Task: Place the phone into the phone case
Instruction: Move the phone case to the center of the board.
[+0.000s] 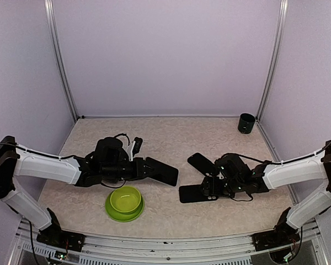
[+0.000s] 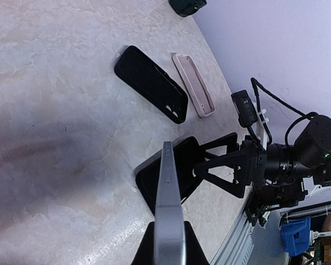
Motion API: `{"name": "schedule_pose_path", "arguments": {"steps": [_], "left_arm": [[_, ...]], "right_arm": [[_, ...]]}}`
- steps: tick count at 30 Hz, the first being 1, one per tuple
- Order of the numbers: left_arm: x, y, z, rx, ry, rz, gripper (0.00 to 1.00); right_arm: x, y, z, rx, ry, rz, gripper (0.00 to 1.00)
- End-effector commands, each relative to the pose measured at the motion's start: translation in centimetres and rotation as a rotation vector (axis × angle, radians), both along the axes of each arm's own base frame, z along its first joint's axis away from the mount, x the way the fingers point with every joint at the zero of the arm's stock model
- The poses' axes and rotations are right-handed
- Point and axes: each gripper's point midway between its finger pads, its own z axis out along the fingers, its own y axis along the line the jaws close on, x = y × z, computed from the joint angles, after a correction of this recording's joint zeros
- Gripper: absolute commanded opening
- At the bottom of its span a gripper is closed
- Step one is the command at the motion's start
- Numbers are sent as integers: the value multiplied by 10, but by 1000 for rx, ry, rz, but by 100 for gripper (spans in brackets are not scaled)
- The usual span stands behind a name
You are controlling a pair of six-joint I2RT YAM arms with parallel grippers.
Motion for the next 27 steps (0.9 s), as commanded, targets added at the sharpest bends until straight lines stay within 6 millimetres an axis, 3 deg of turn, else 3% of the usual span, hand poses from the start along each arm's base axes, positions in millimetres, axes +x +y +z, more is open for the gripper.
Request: {"name": "schedule_pose_path", "arguments": {"steps": [1, 8, 17, 27], "left_arm": [[7, 2, 20, -42, -50, 28, 0], [8, 7, 17, -28, -39, 48, 0], [6, 12, 17, -59, 15, 110, 0], [2, 10, 9, -99, 86, 170, 0]], "right_arm": [[-15, 14, -12, -24, 68, 56, 91], [-19, 30, -10, -48, 60, 121, 91], [-15, 20, 7, -65, 7, 109, 94], [0, -5, 23, -49, -41, 31, 100]]}}
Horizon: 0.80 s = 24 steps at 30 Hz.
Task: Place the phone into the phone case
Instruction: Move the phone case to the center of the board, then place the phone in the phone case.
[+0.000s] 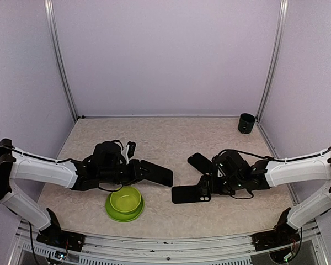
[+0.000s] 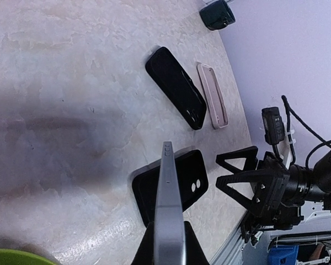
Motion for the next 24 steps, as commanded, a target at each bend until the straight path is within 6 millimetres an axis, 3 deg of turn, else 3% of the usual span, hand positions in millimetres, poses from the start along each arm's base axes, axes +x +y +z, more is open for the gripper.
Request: {"name": "schedule_pose_path", "arguments": {"steps": [1, 9, 24], "left_arm": [[1, -8, 20, -93, -17, 31, 0], [-9, -31, 19, -111, 7, 1, 0], [-15, -71, 1, -75, 61, 35, 0]], "right_arm": [[7, -21, 6, -9, -32, -47, 100], [16, -34, 22, 21, -79, -94, 100], [14, -33, 13, 46, -57, -112, 99]]}}
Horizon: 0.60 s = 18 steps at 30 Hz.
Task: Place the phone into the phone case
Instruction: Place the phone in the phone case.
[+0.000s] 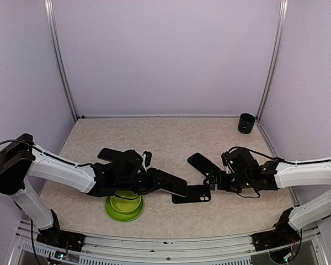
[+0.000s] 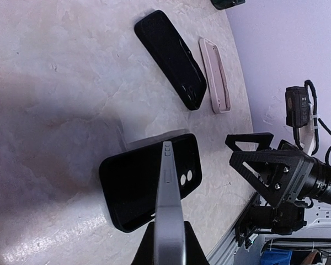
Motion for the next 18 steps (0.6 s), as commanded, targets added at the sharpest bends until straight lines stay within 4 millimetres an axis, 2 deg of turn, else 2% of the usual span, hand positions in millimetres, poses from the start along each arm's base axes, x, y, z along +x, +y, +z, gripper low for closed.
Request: {"name": "schedule_pose_path", "arguments": {"steps": [1, 10, 14, 18], "left_arm": [[8, -21, 24, -74, -33, 31, 0], [6, -41, 21, -76, -15, 40, 0], [6, -44, 15, -78, 20, 61, 0], [6, -47, 17, -100, 45, 82, 0]], "right_arm": [[1, -4, -4, 7, 1, -23, 99], [3, -4, 2, 26, -11, -35, 99], [2, -2, 2, 43, -6, -36, 99], [0, -1, -3, 52, 8, -34, 98]]}}
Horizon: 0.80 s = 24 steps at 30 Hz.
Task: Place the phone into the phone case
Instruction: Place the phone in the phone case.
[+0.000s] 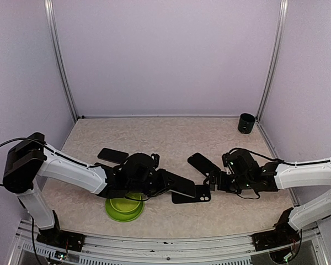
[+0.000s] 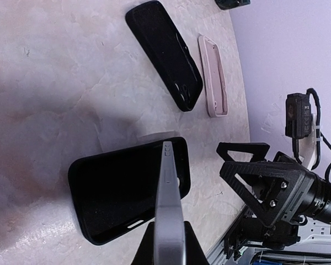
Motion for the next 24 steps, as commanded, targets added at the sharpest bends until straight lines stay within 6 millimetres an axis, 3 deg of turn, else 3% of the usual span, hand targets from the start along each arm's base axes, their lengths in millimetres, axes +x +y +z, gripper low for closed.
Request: {"name": "schedule_pose_path", "arguments": {"steps": [1, 8, 17, 24], "left_arm": [[8, -14, 23, -86, -2, 39, 0], [4, -26, 26, -109, 24, 26, 0], [-1, -35, 9, -100, 69, 17, 0], [-5, -42, 7, -100, 75, 3, 0]], "right_arm": [[1, 0, 0, 35, 1, -18, 98], [0, 0, -2, 45, 8, -23, 98], [0, 1, -1, 57, 13, -26, 98], [1, 3, -2, 65, 17, -28, 97]]}}
